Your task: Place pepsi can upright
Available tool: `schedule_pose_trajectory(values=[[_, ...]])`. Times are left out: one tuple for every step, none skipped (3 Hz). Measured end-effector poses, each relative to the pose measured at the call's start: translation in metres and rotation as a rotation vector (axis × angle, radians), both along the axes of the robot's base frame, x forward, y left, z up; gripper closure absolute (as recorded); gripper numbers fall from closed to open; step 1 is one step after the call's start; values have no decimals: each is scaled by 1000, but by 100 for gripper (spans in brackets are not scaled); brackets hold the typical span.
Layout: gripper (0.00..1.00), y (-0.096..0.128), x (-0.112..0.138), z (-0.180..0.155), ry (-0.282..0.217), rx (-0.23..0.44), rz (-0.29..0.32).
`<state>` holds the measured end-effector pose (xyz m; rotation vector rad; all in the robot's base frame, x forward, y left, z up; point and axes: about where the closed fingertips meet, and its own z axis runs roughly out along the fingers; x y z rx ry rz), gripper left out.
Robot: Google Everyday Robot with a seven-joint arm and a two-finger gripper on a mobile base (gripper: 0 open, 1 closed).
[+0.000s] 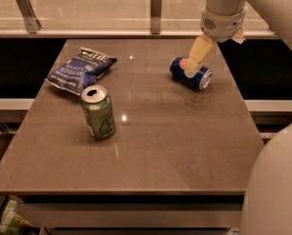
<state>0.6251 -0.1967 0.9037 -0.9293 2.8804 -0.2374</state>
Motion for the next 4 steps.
schedule_pose_trajectory(values=[[0,8,6,-7,7,2,54],[0,17,15,-15,25,8,108],[0,26,26,-23,39,14,145],[0,28,31,-32,51,24,161]])
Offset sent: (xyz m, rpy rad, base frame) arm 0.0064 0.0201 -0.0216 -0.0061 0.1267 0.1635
